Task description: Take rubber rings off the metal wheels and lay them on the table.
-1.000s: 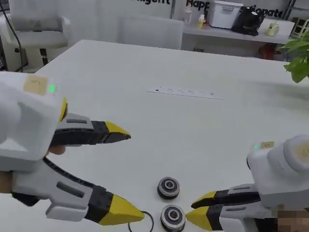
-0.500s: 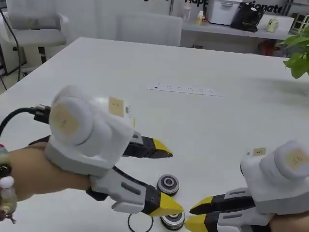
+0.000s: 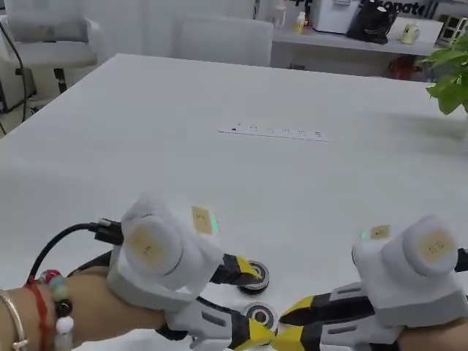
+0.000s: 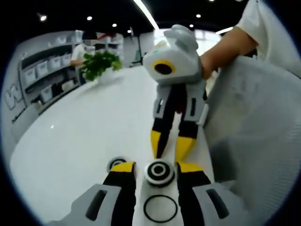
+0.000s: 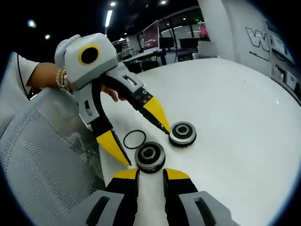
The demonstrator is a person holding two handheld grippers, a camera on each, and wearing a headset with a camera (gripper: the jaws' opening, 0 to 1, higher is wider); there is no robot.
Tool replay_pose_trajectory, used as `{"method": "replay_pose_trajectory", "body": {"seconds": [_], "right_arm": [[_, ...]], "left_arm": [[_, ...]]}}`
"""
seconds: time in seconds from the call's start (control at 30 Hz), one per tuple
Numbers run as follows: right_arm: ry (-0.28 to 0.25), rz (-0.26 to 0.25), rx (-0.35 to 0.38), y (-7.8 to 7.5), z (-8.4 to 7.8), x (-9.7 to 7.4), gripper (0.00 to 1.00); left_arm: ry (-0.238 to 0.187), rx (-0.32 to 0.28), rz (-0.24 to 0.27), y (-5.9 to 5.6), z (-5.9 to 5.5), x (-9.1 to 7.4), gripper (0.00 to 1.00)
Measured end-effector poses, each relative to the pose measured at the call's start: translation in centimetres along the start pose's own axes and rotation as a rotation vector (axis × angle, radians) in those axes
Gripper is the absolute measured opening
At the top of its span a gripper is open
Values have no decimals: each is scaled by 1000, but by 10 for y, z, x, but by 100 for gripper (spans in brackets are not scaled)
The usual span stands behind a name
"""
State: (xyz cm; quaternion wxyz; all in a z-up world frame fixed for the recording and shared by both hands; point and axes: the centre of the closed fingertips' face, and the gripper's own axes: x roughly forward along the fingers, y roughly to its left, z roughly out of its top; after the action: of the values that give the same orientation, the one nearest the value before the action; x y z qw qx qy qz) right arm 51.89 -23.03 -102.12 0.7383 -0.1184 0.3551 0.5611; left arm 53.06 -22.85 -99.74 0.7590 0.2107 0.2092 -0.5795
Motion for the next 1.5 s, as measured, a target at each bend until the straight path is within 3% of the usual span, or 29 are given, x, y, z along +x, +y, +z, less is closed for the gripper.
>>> {"method": "replay_pose_trajectory", "body": {"seconds": [0.27, 0.3, 0.63, 0.7, 0.73, 0.83, 0.9, 1.03, 1.17, 1.33, 1.5], "right_arm": [[-1, -10, -21, -3, 2, 2, 17], [-1, -12, -24, -3, 2, 2, 16], [21, -19, -121, -4, -1, 1, 6], [12, -37, -120, -7, 0, 1, 0], [25, -28, -98, -5, -2, 1, 0], [27, -34, -118, -5, -1, 2, 0], [38, -45, -91, -7, -1, 2, 0], [31, -39, 59, -9, -1, 1, 0], [13, -41, 114, -13, 1, -3, 0], [-68, -11, 277, -15, 13, -8, 0], [-58, -22, 294, -15, 12, -8, 0]], "left_arm": [[-2, -43, -10, 0, -3, 2, 15], [-12, -72, -16, -2, -3, 2, 14], [-24, -88, -10, -1, -5, 2, 14], [-25, -88, -13, -2, -5, 2, 14], [-26, -88, -13, -2, -5, 1, 14], [-28, -86, -16, -2, -5, 1, 14], [-31, -87, -15, -2, -5, 1, 14], [-29, -86, -15, -2, -5, 0, 14], [-28, -85, -16, -3, -6, 0, 14], [-27, -86, -16, -3, -6, 0, 14], [-17, -68, -8, -2, -6, 0, 13]]}}
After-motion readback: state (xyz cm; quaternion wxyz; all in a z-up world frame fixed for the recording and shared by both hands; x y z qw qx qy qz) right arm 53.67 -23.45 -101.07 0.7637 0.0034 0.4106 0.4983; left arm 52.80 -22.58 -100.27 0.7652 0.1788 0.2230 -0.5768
